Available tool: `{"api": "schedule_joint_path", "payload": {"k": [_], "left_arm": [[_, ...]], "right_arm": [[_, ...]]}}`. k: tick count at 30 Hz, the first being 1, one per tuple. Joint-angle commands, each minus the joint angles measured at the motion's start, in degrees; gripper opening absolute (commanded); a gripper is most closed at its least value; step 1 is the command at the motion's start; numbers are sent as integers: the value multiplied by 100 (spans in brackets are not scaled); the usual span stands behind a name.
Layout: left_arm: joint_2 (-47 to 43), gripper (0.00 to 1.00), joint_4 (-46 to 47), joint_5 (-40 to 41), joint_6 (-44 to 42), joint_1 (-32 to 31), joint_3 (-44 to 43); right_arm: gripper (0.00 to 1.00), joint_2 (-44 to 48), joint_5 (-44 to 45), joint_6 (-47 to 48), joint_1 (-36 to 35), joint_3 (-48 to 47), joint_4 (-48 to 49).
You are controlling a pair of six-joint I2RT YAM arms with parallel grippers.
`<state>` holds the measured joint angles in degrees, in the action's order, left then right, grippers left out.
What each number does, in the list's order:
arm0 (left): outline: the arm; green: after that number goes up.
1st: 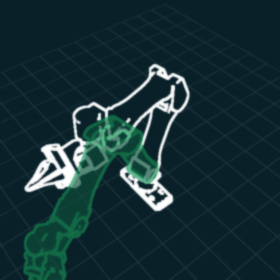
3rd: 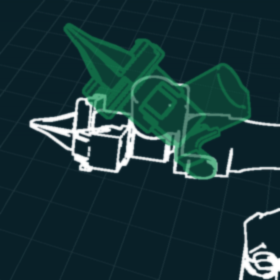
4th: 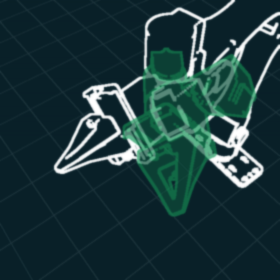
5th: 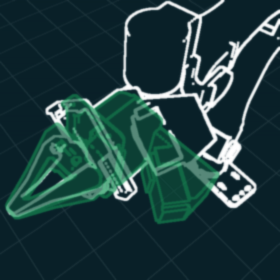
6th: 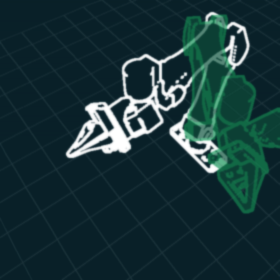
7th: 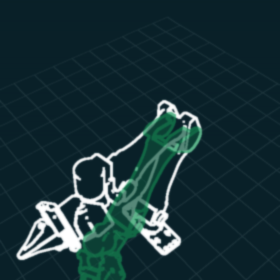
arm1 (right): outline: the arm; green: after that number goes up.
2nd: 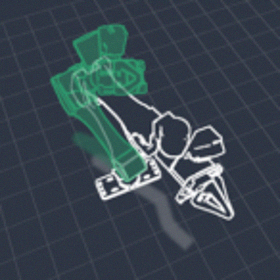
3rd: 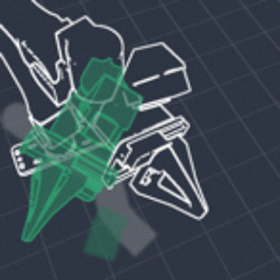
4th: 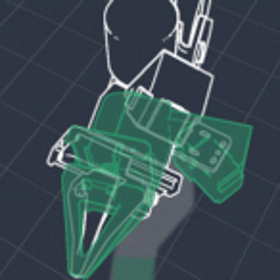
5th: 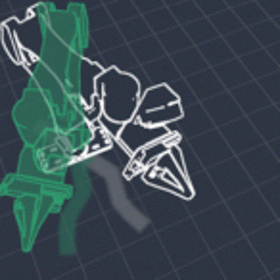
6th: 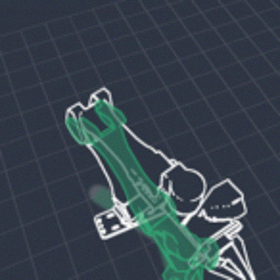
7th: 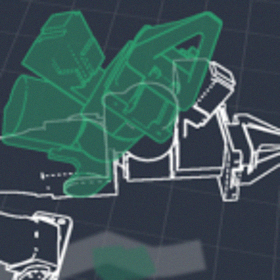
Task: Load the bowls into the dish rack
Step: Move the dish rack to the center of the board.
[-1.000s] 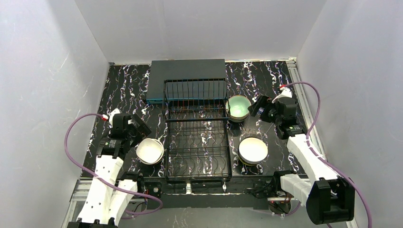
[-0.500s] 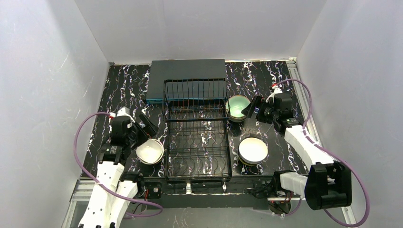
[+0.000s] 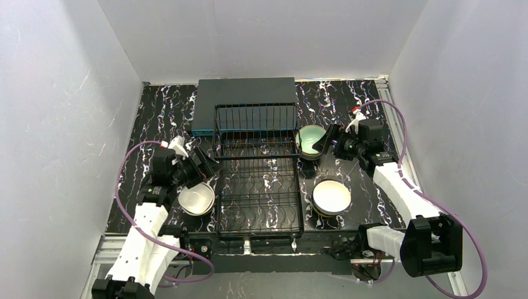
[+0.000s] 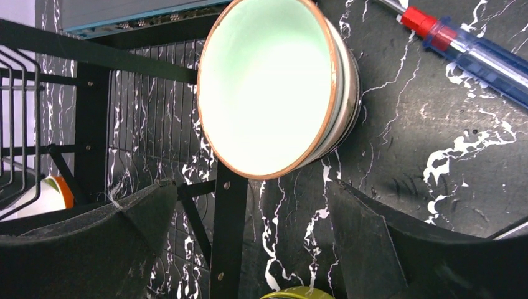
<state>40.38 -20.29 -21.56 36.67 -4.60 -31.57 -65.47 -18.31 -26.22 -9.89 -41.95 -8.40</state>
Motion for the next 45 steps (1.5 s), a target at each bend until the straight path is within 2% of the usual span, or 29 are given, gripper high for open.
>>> {"api": "schedule_joint_path", "payload": {"k": [1, 11, 20, 23, 25, 29, 34, 39, 45], "left_arm": [[197, 86, 653, -497, 121, -8, 185], [628, 75, 1338, -498, 335, -297, 374], [1116, 68, 1808, -57, 608, -1173, 449], [1237, 59, 1985, 92, 691, -1436, 459], [1320, 58, 2003, 145, 706, -1527, 434], [1308, 61, 1774, 350, 603, -1563, 306], [890, 74, 981, 873, 272, -1570, 59], [332, 82, 108, 1485, 60, -1570, -129], [-162, 85, -1148, 2296, 99, -1566, -389]], "right_arm": [[99, 208, -188, 27, -71, -261, -133], [98, 367, -201, 86, -112, -201, -372], [98, 419, -121, 183, -123, -392, -641], [98, 450, -122, 180, -119, -381, -666], [99, 472, -121, 178, -121, -367, -681], [99, 516, -95, 192, -121, -381, -787], [99, 632, -50, 240, -123, -419, -1026], [99, 772, 54, 342, -123, -378, -1282], [99, 942, 150, 435, -119, -328, -1473]]}}
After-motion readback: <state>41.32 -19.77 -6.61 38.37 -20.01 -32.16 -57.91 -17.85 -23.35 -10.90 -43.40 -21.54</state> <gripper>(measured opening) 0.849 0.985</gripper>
